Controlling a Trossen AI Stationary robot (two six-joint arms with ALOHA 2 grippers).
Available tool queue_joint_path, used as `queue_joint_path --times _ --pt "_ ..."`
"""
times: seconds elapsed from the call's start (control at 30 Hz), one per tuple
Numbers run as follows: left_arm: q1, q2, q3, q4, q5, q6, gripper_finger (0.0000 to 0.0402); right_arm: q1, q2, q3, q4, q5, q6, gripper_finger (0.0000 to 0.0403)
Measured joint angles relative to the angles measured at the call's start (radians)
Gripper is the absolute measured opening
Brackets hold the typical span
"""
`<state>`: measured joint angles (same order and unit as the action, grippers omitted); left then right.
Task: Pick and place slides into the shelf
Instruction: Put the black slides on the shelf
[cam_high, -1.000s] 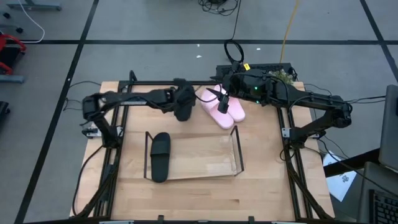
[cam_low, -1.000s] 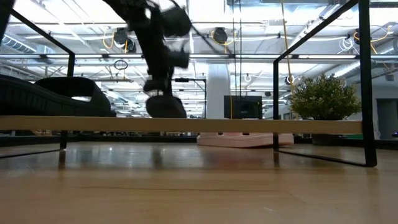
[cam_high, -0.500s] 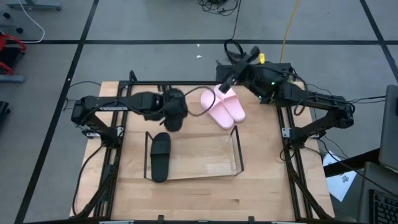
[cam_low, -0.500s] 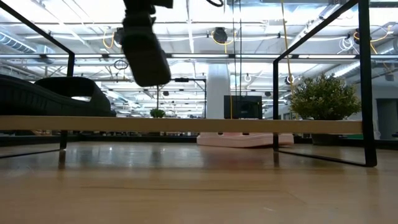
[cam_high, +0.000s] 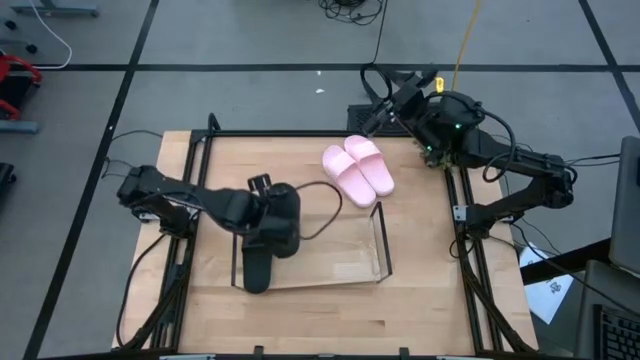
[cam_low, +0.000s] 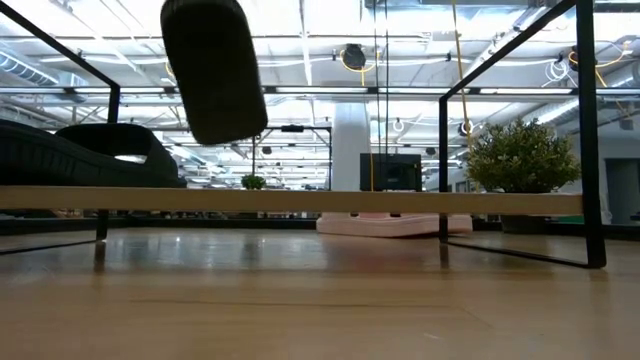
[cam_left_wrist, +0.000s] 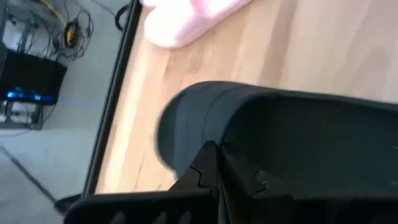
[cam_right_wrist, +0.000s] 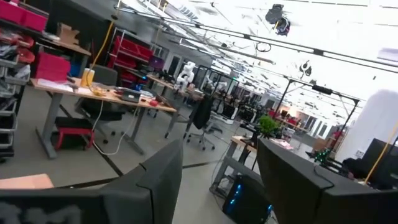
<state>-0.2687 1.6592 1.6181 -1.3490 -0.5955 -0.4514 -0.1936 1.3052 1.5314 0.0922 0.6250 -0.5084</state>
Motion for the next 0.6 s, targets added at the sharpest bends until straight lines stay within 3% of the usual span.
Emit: queue_joint_path --times 0.4,0.6 --pt "-0.08 0.199 0.214 -0.139 -0.006 -0.027 0.0 0.0 0.0 0.0 -0.033 -0.002 0.0 0.0196" --pt "-0.109 0.254 0.237 -0.175 -0.003 -0.042 0.0 0.0 0.0 0.0 -0.072 -0.002 0.0 0.0196"
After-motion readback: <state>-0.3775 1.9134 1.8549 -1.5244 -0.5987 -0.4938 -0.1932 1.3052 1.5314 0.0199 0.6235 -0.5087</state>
